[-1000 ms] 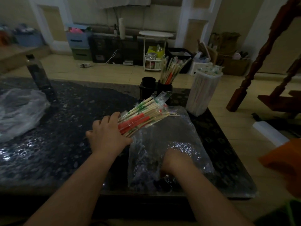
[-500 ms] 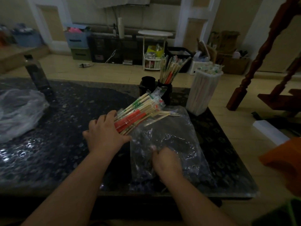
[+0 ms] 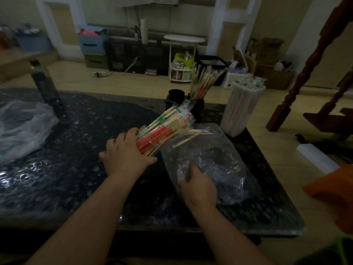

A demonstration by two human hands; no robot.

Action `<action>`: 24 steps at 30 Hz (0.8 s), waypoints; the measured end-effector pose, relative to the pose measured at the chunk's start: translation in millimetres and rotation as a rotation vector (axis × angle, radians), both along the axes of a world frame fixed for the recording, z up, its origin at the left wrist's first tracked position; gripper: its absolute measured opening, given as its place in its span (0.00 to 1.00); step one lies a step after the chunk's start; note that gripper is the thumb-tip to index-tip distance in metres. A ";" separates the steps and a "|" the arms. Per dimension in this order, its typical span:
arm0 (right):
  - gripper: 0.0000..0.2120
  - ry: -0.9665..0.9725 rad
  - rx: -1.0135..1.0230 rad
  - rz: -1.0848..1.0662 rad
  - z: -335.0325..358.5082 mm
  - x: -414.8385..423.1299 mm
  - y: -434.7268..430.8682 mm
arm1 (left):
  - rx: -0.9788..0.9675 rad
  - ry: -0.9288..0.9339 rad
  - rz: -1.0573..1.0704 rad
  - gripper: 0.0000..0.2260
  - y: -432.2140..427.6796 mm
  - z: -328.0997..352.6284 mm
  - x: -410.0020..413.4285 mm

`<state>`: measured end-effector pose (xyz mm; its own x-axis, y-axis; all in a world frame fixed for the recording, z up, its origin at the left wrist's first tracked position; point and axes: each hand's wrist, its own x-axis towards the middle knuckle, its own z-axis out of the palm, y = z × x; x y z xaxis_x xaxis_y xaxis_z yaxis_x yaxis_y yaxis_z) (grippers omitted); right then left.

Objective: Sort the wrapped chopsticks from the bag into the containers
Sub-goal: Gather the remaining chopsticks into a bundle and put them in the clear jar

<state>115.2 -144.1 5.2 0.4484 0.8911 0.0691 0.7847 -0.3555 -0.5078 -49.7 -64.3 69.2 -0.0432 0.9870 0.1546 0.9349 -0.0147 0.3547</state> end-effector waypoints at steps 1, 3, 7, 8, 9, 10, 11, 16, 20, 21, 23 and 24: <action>0.13 -0.029 0.020 -0.004 3.7 -1.2 -0.7 | -0.002 0.000 0.000 0.46 0.4 -0.1 -0.3; 0.17 0.065 0.165 0.006 8.7 -7.0 -1.1 | -0.004 0.003 0.002 0.46 1.1 0.2 -0.7; 0.22 0.275 0.322 0.024 -6.1 -13.2 9.8 | -0.010 0.001 0.013 0.46 1.8 1.0 -0.3; 0.25 0.279 0.275 0.054 -10.2 -13.3 12.2 | -0.008 0.001 0.014 0.46 2.0 0.5 -0.5; 0.27 0.252 0.211 0.099 -14.5 -12.4 14.2 | -0.005 0.002 0.013 0.46 2.1 0.0 -0.6; 0.29 0.196 0.143 0.141 -17.2 -10.7 15.7 | -0.006 0.004 0.011 0.46 2.3 -0.7 -0.6; 0.30 0.132 0.086 0.164 -19.3 -7.4 17.6 | -0.009 0.003 0.008 0.46 2.7 -1.1 -0.7; 0.31 0.001 -0.137 0.068 -33.5 21.8 30.8 | -0.017 -0.018 0.027 0.46 6.9 -0.3 2.2; 0.30 -0.013 -0.151 0.052 -46.7 34.1 48.7 | -0.019 -0.055 0.058 0.46 14.4 -2.2 5.8; 0.29 -0.073 -0.133 0.097 -49.5 33.4 54.0 | -0.017 -0.061 0.061 0.46 16.7 -2.7 7.0; 0.26 -0.225 -0.137 0.199 -58.2 26.5 61.0 | -0.014 -0.081 0.061 0.45 20.6 -3.6 9.8; 0.27 -0.266 -0.138 0.218 -61.4 22.1 61.7 | -0.011 -0.094 0.062 0.45 22.7 -3.8 11.6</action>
